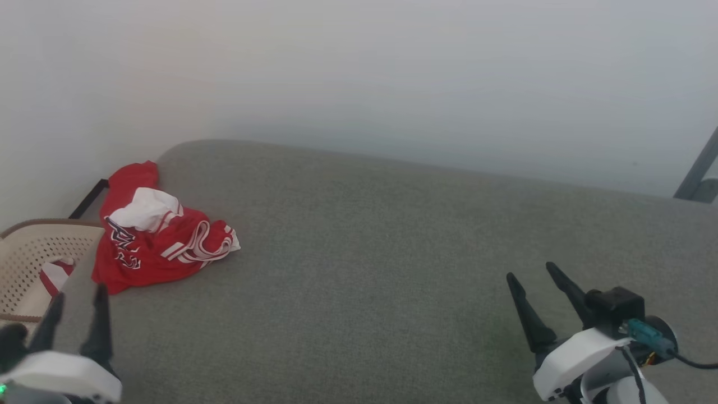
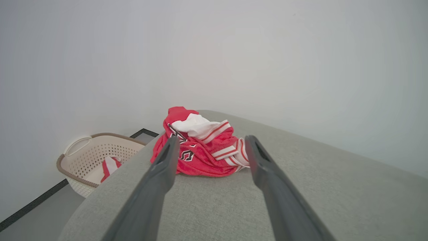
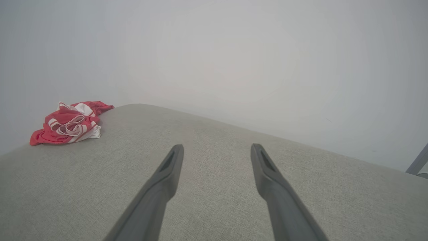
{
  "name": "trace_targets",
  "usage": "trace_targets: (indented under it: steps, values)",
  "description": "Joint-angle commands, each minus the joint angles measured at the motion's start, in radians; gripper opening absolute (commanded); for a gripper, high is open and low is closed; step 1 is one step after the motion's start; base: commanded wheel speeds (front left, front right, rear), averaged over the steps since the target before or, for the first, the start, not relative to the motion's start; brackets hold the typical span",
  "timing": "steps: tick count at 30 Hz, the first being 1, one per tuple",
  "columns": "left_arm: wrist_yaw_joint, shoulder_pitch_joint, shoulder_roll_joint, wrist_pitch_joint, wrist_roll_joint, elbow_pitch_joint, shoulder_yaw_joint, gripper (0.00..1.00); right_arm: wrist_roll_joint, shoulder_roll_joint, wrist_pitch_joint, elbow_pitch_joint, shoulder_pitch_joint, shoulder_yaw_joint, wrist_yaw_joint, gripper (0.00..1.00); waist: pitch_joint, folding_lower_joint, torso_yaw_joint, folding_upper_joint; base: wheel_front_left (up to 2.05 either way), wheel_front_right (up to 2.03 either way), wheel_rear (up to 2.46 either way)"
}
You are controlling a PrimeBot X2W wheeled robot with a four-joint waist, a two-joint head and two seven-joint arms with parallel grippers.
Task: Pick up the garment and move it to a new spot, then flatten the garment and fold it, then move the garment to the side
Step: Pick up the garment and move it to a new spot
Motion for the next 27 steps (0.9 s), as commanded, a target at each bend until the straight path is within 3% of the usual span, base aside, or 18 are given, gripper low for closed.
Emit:
trace_targets:
  steps: [1, 17, 27]
  values:
    - [-0.006, -0.034, 0.007, 0.005, -0.012, 0.018, 0.005, 1.0, -0.002, -0.008, 0.006, -0.008, -0.009, -0.002, 0.0, 1.0, 0.013, 0.0, -0.008, 0.0, 0.0, 0.0, 0.0]
    - [-0.036, -0.351, 0.08, 0.065, -0.042, 0.314, -0.06, 1.0, -0.019, -0.072, 0.088, -0.136, -0.043, -0.027, 0.0, 1.0, 0.178, 0.0, -0.056, 0.0, 0.0, 0.0, 0.0]
    - [-0.045, -0.602, 0.112, 0.206, -0.09, 0.586, -0.117, 1.0, -0.031, -0.117, 0.146, -0.243, -0.09, -0.056, 0.0, 1.0, 0.335, 0.0, -0.083, 0.0, 0.0, 0.0, 0.0]
